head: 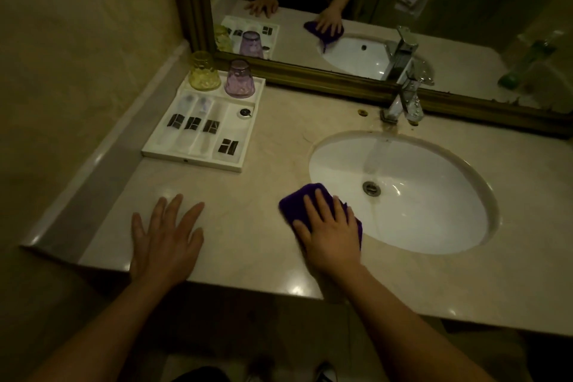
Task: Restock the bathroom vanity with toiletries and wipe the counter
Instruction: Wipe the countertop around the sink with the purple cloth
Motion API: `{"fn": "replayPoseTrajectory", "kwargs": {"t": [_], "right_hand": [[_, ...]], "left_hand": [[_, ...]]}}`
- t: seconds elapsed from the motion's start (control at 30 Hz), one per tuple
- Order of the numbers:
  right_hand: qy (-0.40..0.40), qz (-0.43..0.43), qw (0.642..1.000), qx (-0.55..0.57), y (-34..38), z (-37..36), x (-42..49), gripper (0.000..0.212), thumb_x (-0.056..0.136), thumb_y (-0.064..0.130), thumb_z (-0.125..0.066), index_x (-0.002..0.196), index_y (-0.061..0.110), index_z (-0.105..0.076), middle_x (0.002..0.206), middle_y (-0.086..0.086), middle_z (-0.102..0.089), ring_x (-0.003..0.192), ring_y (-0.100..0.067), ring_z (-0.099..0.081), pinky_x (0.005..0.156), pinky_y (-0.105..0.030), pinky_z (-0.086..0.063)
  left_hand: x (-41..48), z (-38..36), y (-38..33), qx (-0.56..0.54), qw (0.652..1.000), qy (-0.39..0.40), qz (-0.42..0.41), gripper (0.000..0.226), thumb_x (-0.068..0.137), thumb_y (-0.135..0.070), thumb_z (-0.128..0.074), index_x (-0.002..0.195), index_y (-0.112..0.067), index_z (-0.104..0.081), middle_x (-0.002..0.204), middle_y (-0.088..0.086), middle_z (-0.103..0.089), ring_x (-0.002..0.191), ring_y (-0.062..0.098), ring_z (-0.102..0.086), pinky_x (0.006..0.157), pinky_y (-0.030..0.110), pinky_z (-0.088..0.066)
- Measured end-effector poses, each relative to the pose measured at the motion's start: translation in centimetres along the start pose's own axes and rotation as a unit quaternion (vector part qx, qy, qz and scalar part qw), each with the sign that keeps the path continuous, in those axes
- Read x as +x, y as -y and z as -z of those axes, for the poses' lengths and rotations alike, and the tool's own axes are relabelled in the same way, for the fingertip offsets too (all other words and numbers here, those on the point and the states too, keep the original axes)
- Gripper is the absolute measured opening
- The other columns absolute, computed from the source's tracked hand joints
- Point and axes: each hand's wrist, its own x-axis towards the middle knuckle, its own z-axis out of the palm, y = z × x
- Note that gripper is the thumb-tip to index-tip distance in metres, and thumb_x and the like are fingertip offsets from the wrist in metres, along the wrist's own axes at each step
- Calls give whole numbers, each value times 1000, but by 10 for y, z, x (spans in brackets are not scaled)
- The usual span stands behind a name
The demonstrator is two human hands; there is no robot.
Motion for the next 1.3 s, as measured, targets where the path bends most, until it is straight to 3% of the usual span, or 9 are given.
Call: {"fn": "replayPoseTrajectory", "kwargs": {"t": [0.1, 0.3, 0.43, 0.57, 0.67, 0.8, 1.0, 1.13, 1.3], "right_hand": [[-9, -60, 998, 29, 50, 0, 22, 72, 94, 65, -7, 155, 28, -13, 164, -2, -7, 149, -38, -2, 118, -58, 3], [-6, 198, 980, -29, 45, -18, -60, 60, 97, 69, -22, 150, 41, -25, 159, 7, -26, 149, -33, -14, 116, -57, -7], [-8, 16, 999, -52, -33, -1, -60, 62, 97, 67, -15, 152, 41, -22, 161, 8, -19, 150, -29, -14, 119, -51, -11], [-9, -83, 996, 10, 8, 9, -18, 69, 94, 66, -6, 155, 34, -14, 164, 5, -11, 150, -33, -5, 119, -54, 2], [6, 18, 1000, 14, 50, 3, -23, 66, 96, 67, -5, 154, 37, -13, 163, 8, -6, 150, -33, 5, 116, -55, 12], [19, 131, 991, -22, 20, -8, -74, 57, 99, 65, -14, 150, 41, -26, 160, 9, -25, 149, -32, -12, 118, -56, -10], [10, -115, 992, -44, -130, 9, -101, 65, 92, 70, -1, 152, 45, -10, 163, 12, -10, 151, -25, -5, 119, -52, -9], [-3, -233, 973, -10, -130, 14, -99, 70, 91, 68, -2, 154, 39, -12, 164, 8, -13, 150, -29, -2, 118, -56, -11], [-30, -20, 999, -4, 14, -5, -97, 56, 98, 60, -25, 147, 36, -38, 156, 3, -34, 146, -39, -22, 114, -61, -17]], "left_hand": [[1, 1, 0, 2, 1000, 1, 7, 59, 91, -52, -22, 149, -45, -26, 162, 3, -20, 149, 26, -9, 115, 58, 6], [0, -2, 4, -4, 1000, 2, 4, 57, 93, -52, -22, 149, -45, -27, 162, 3, -22, 149, 25, -10, 116, 58, 4], [1, -4, 5, -12, 1000, -6, 1, 59, 90, -54, -22, 147, -44, -33, 160, 4, -27, 148, 26, -14, 116, 57, 2], [2, -4, 3, -4, 1000, -6, 5, 59, 90, -55, -21, 147, -45, -32, 160, 3, -26, 149, 26, -13, 116, 57, 2], [2, -5, 7, -2, 1000, -5, -2, 59, 91, -55, -18, 148, -45, -28, 161, 2, -23, 149, 25, -12, 116, 58, 0], [1, -5, 6, -13, 1000, -2, 1, 53, 96, -52, -23, 148, -45, -26, 162, 3, -21, 148, 26, -11, 116, 57, 1], [1, -2, 5, 6, 1000, 24, -9, 55, 98, -55, -24, 152, -44, -17, 164, 3, -11, 150, 25, 0, 115, 60, 5], [3, -5, -9, 25, 998, 55, 3, 69, 93, -67, -13, 155, -37, -10, 165, 7, -1, 150, 27, 9, 114, 55, 14], [3, -9, -22, 16, 999, 36, 9, 74, 89, -70, -6, 154, -36, -8, 164, 10, -4, 149, 31, 6, 115, 57, 11]]}}
